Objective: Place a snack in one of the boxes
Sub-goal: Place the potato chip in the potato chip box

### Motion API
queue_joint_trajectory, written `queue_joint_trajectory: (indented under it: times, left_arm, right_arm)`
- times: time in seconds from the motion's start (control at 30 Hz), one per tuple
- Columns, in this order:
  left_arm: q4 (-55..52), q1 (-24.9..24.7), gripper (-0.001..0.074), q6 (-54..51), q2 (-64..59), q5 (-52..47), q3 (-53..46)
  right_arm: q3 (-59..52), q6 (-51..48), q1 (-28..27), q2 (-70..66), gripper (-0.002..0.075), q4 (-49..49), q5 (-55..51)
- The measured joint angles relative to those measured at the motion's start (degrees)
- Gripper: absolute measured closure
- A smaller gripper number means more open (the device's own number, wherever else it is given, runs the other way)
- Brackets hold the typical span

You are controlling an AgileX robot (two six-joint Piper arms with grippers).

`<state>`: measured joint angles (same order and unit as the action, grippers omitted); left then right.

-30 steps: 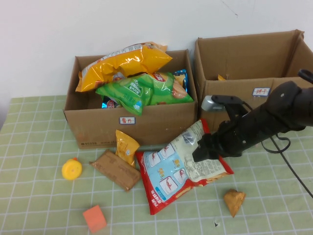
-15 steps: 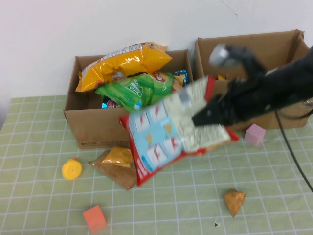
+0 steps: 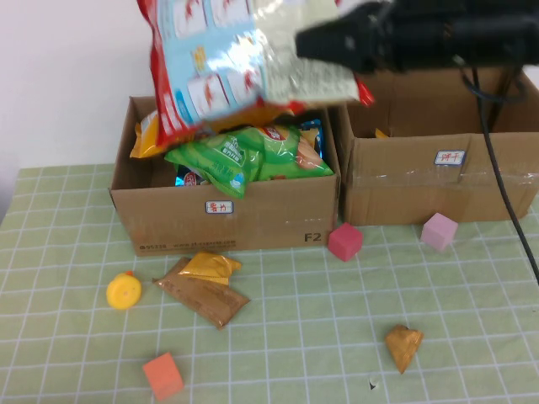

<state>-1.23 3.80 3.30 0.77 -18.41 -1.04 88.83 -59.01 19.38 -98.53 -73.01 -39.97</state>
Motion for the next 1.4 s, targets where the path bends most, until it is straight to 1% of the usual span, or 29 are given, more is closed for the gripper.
queue_joint_trajectory:
  times: [0.13,0.37,0.53,0.6,0.83,1.1,1.33,1.4]
  left_arm:
    - [0.0,0.0,0.0738,0.0,0.0,0.0,0.0]
    - [0.0,0.0,0.0737,0.0,0.0,0.0,0.0]
    - [0.0,0.0,0.0738,0.0,0.0,0.0,0.0]
    - [0.0,0.0,0.0738,0.0,0.0,0.0,0.0]
    - [0.0,0.0,0.0738,0.0,0.0,0.0,0.0]
    - [0.0,0.0,0.0738,0.0,0.0,0.0,0.0]
    - [0.0,0.0,0.0738,0.0,0.0,0.0,0.0]
    - [0.0,0.0,0.0737,0.0,0.0,0.0,0.0]
  right_arm:
    - [10.57,0.21,0.0,-8.83,0.0627,-0.86,0.84]
    - [31.22,4.72,0.0,-26.85,0.0627,-1.09,1.09]
    - [40.26,7.23,0.0,-36.37,0.0627,-0.5,2.07]
    - [41.23,7.35,-0.12,-38.2,0.0627,1.03,1.5]
    - [42.2,11.14,-0.12,-38.45,0.0627,6.89,-0.05]
    - [42.2,14.0,-0.12,-38.45,0.063,9.66,-1.5]
    - [42.6,23.26,-0.12,-37.85,0.0631,21.73,-3.71]
    - [42.7,25.53,-0.12,-37.76,0.0644,24.3,-4.35]
